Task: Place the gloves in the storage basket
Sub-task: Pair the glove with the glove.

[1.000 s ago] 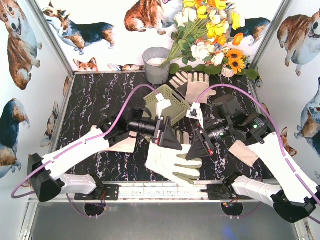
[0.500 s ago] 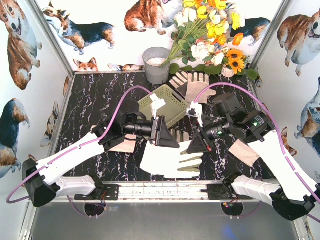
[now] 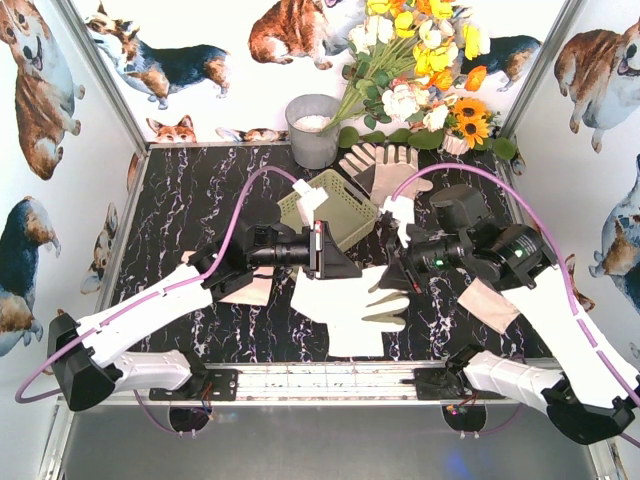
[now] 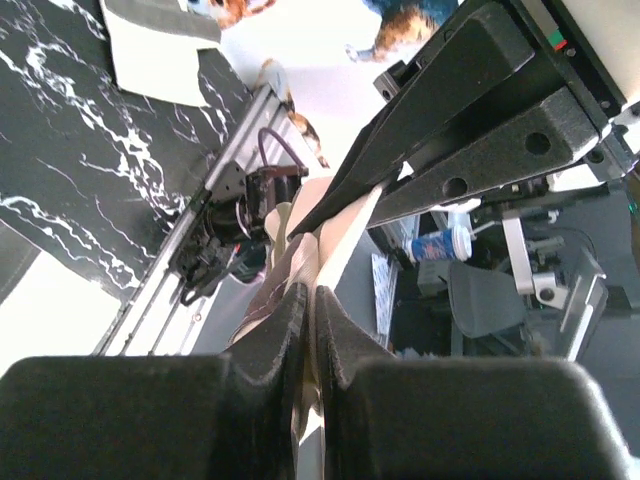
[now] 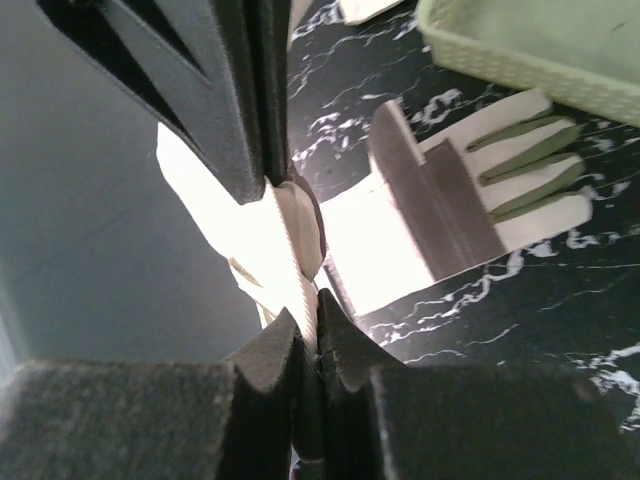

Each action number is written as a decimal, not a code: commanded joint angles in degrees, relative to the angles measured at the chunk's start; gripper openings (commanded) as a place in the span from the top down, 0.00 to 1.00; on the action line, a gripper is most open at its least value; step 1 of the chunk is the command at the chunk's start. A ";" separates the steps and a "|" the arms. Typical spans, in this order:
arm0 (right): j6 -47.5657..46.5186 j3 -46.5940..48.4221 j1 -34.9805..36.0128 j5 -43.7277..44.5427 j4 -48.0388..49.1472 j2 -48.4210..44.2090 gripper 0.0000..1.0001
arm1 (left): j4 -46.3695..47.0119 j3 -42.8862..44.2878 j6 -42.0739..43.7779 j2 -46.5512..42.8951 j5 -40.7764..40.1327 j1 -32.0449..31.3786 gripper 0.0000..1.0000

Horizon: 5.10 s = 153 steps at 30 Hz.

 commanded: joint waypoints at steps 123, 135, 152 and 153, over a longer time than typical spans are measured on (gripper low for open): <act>57.34 -12.75 -10.62 -6.53 49.97 -8.99 1.00 | 13.15 -0.02 -12.33 -12.77 -35.55 -2.14 0.56; 53.06 -12.01 -10.79 -3.34 41.89 -8.59 1.00 | 7.34 -3.14 -11.85 -16.26 -40.00 -2.14 0.74; 39.95 -16.52 -10.79 2.31 27.69 -7.19 1.00 | -6.54 -9.67 -9.91 -18.16 -45.28 -2.23 1.00; 38.03 -17.74 -10.79 3.16 26.76 -6.86 1.00 | -5.18 -11.40 -9.60 -17.88 -43.86 -2.35 1.00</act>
